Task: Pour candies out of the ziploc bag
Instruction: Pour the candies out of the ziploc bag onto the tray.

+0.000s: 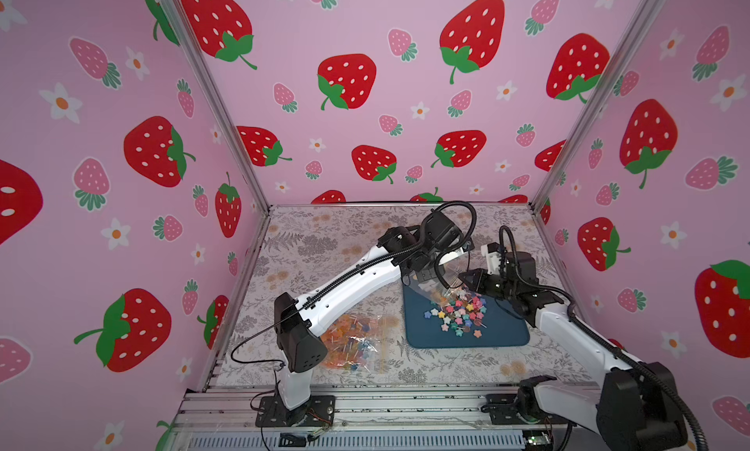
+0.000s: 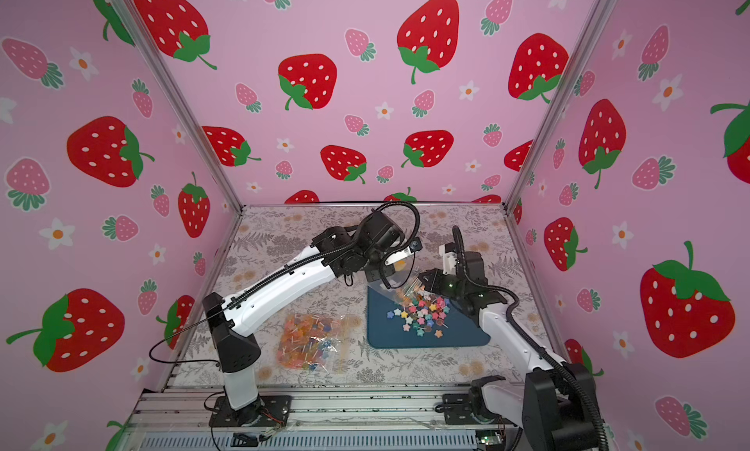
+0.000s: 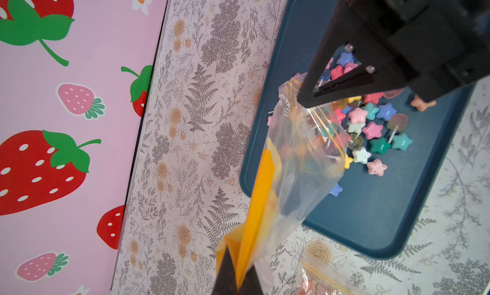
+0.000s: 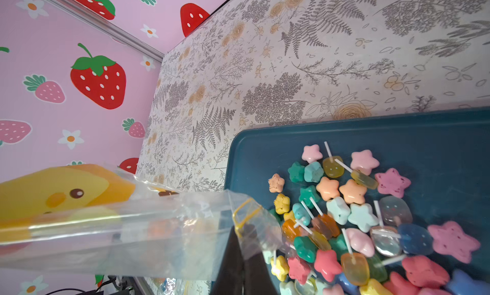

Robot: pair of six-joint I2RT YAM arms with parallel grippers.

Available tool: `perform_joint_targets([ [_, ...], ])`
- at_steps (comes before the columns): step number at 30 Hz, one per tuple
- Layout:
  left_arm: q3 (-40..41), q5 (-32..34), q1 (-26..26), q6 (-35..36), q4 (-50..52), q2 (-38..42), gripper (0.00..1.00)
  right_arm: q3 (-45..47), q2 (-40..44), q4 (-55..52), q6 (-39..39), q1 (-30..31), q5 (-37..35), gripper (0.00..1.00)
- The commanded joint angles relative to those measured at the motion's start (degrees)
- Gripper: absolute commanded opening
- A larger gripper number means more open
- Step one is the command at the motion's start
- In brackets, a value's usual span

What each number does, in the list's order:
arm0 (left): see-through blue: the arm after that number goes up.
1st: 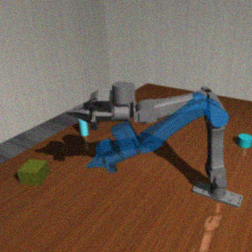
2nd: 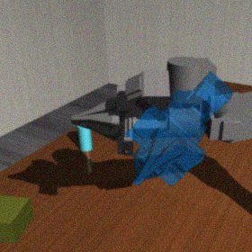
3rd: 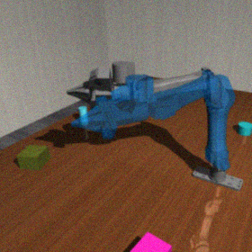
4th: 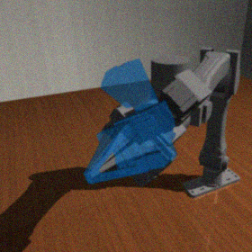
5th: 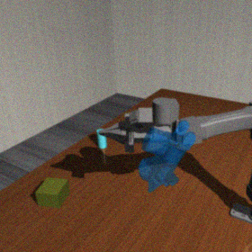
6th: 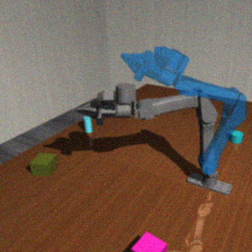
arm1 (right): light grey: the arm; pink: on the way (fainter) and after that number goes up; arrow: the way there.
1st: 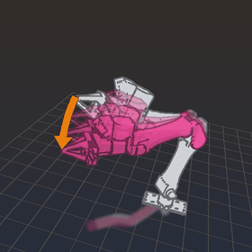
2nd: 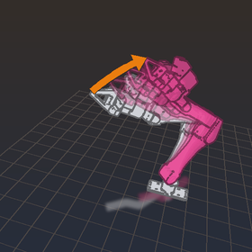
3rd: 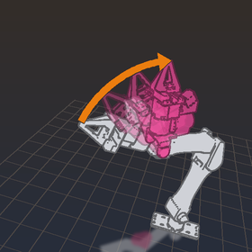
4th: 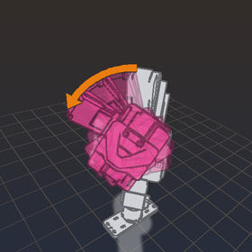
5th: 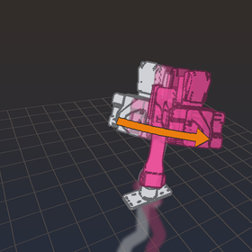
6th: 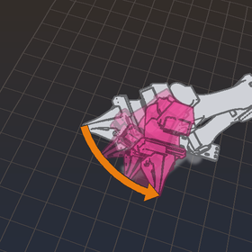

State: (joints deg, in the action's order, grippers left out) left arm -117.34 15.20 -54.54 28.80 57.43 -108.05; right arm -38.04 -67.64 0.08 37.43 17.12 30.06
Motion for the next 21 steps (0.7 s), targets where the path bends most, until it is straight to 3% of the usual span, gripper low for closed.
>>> perform_joint_targets([
  [1, -3.49, 2.17, -0.61, 1.33, 0.67, 2.58, 0.0, -1.17, -0.67, 1.37, 0.43, -0.25, 0.54, 0.0],
  [11, -1.52, 3.7, -0.67, 1.52, 0.17, 3.87, 0.0, -2.86, -0.66, 0.55, 0.62, -0.16, 1.72, 0.0],
  [21, 17.25, -9.42, 11.93, -8.14, -11.69, 16.51, 0.0, -15.81, 0.06, -9.11, -1.88, 2.74, -0.64, 0.0],
])
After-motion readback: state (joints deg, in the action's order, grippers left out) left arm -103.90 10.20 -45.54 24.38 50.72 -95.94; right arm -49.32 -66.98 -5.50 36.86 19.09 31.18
